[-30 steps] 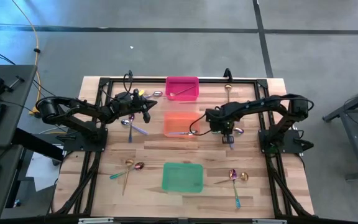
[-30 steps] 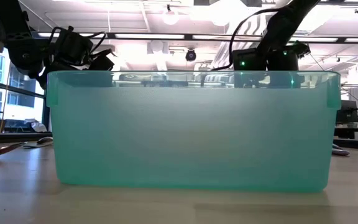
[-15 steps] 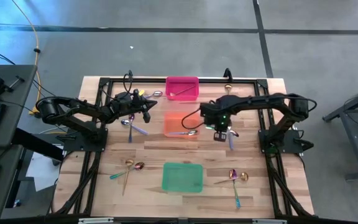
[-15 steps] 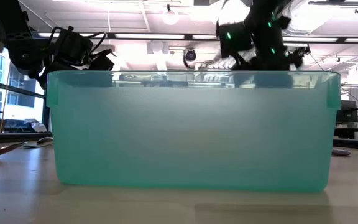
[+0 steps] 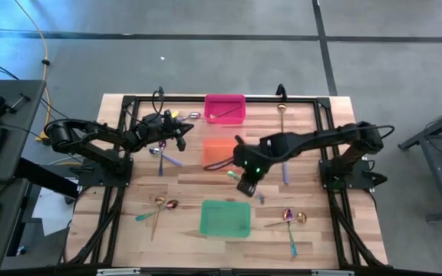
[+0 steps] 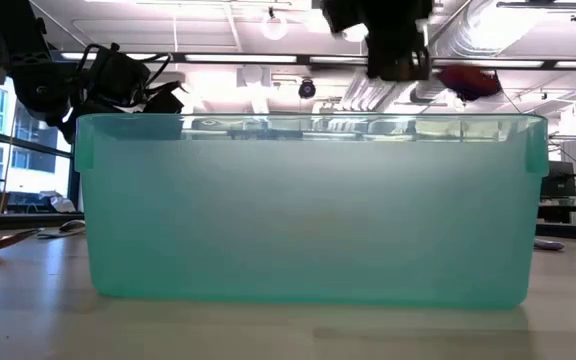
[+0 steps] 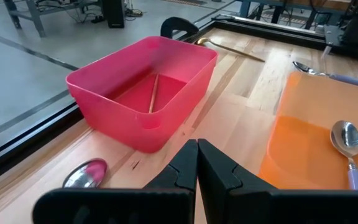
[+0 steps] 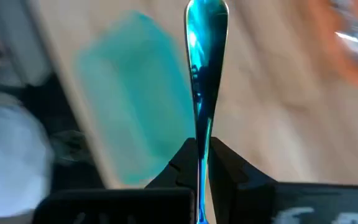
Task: Sort silverware by color (type)
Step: Put the blue spoon into the green bin
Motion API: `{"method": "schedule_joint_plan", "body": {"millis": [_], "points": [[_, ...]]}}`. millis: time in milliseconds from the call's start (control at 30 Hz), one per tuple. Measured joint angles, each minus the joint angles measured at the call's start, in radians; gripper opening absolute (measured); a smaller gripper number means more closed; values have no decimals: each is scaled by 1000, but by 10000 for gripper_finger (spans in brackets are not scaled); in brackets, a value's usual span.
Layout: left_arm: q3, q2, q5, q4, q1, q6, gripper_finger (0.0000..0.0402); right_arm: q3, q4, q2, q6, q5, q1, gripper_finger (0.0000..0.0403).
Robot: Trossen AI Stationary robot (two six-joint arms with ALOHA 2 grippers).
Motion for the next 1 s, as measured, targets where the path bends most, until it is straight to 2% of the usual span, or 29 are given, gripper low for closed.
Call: {"method": "schedule_joint_plan", "body": {"millis": [167,267,400,533,733,1000], "points": [[0,0,0,5,0,18,0,108,122,70,107,15,85,0],[0,0,0,15,0,18,0,194,116,156,113,1,112,0],[0,0,-4,25,0,47,0,311,96,279,85,-77,138,0],[0,0,-7,48,0,61,0,404,-3,378,52,-92,144,0],[0,0,-7,56,0,62,0,434,-38,460,33,-59,135,0],[0,0,-7,57,0,62,0,435,-43,500,43,-46,127,0]]}}
